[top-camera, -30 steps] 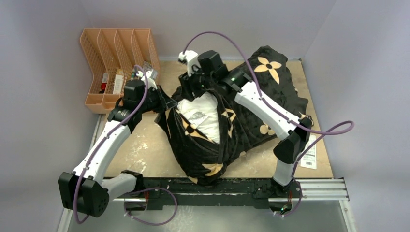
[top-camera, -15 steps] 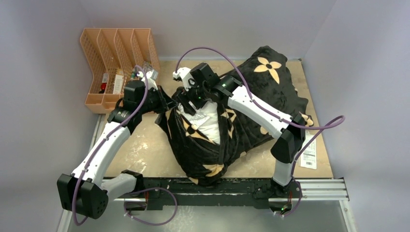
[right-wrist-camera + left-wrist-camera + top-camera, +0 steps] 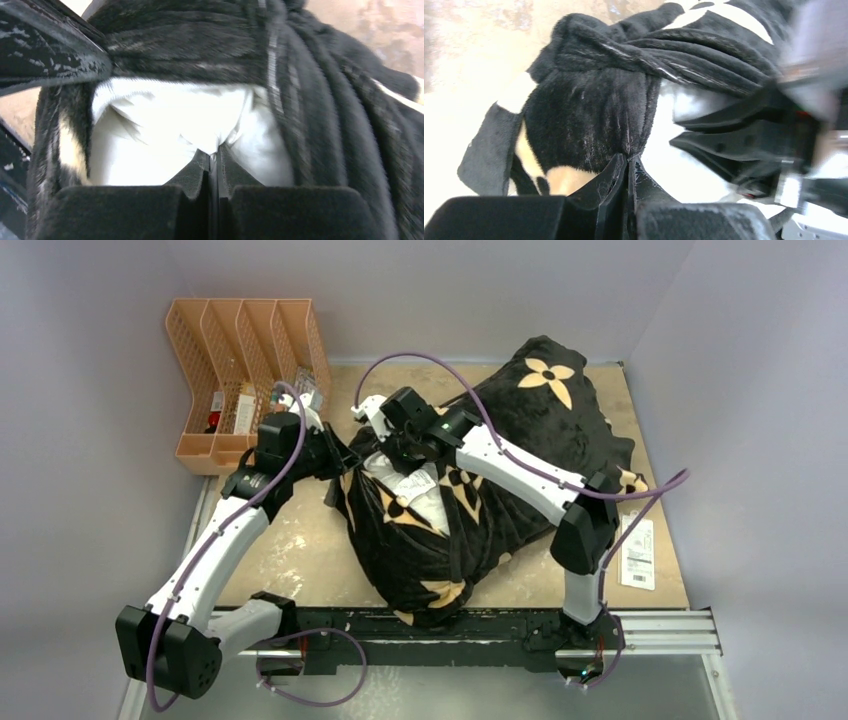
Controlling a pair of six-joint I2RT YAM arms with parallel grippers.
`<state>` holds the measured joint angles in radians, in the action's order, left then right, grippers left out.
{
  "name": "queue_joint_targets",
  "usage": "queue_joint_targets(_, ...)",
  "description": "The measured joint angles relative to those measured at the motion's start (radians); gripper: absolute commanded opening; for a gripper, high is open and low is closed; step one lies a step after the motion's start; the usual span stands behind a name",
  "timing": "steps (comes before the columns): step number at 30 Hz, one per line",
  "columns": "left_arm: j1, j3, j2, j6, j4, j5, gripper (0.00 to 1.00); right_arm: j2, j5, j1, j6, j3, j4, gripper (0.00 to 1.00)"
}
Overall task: Remove the pillowcase from the pillow
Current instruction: Remove the pillow from the pillowcase.
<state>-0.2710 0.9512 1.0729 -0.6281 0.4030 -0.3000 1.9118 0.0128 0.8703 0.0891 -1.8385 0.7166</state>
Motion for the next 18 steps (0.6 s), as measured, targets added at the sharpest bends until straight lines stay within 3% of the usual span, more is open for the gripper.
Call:
queue_joint_targets(7, -0.013, -0.012, -0.004, -0.008, 0.037, 0.172, 0.00, -0.110, 0.134, -0.009, -0.085, 0.020, -0.074, 0.00)
queue_joint_targets(15, 0.001, -0.048, 0.029, -0.016, 0.214, 0.447, 0.00, -0.255, 0.296, -0.084, -0.132, 0.107, -0.127, 0.00)
queue_joint_targets(18, 0.002, -0.053, 0.054, -0.015, 0.202, 0.417, 0.36, -0.303, 0.302, -0.101, -0.135, 0.140, -0.132, 0.00)
